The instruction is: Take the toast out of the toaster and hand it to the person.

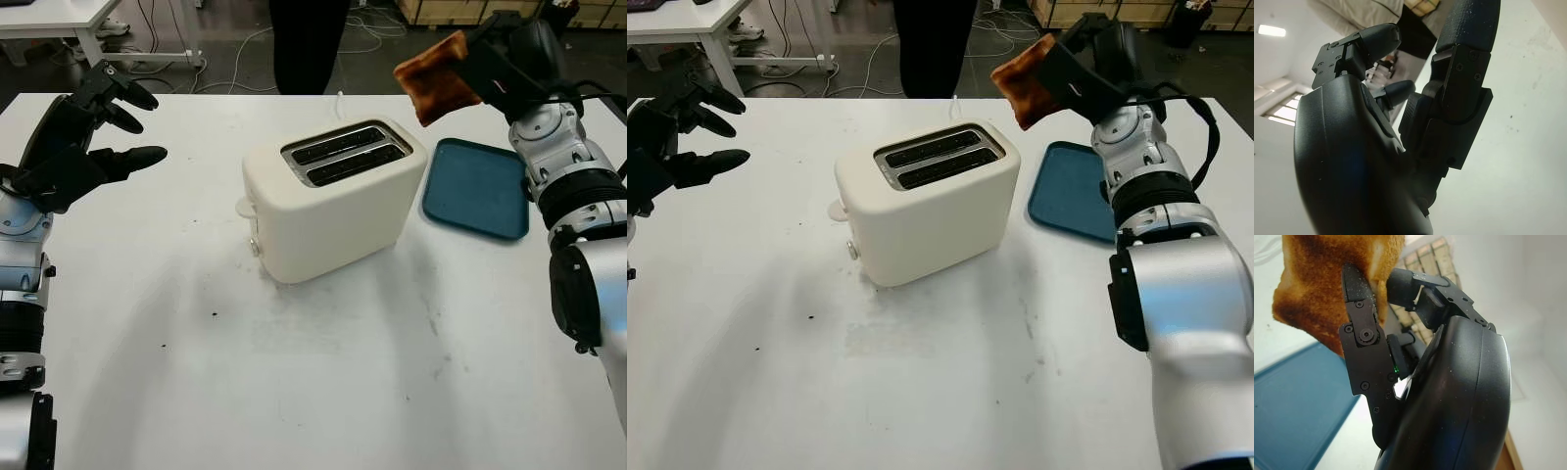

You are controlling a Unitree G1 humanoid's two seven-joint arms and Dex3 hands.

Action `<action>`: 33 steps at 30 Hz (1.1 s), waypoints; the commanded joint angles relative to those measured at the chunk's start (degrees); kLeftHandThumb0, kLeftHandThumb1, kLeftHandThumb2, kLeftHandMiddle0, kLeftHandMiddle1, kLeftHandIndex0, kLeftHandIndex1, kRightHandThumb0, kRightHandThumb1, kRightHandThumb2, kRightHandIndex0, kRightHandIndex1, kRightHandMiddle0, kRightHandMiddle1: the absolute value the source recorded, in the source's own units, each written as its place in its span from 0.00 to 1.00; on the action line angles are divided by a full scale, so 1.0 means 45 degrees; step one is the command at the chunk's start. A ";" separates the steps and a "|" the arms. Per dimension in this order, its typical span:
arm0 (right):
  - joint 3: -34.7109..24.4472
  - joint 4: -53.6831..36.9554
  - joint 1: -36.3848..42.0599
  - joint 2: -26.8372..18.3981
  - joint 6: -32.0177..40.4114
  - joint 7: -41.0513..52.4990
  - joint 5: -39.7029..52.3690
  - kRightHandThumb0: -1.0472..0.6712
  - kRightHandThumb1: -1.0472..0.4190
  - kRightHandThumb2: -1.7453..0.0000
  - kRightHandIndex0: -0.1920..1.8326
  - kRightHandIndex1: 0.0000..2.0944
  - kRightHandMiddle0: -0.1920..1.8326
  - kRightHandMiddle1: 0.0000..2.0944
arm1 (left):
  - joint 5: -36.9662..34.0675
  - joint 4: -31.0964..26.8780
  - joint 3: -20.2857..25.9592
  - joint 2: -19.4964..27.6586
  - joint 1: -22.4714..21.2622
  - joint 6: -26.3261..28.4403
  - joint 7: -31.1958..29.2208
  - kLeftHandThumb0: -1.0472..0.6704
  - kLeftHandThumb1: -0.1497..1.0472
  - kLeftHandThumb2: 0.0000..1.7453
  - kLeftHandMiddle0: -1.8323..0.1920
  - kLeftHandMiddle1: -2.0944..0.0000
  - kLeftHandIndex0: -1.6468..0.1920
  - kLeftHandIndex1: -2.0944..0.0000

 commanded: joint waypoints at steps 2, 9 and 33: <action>-0.0047 0.0190 0.0203 0.0263 0.0549 -0.0201 0.0032 0.42 0.09 0.93 0.43 0.82 0.41 0.83 | -0.0109 -0.0025 0.0025 -0.0010 0.0221 -0.0023 0.0024 0.00 0.89 0.07 0.91 0.23 0.90 0.28; -0.1007 0.0226 0.0122 0.0581 0.1098 -0.0453 0.0911 0.43 0.09 0.92 0.40 0.82 0.41 0.69 | -0.0015 0.0114 0.0014 0.0002 0.0212 -0.0363 0.0111 0.00 0.89 0.08 0.91 0.23 0.90 0.28; -0.1400 0.0092 -0.0170 0.0629 0.0426 -0.1095 0.0953 0.39 0.09 0.91 0.49 0.83 0.46 0.71 | 0.0018 0.0127 -0.0001 0.0010 0.0240 -0.0418 0.0133 0.00 0.89 0.08 0.91 0.23 0.90 0.28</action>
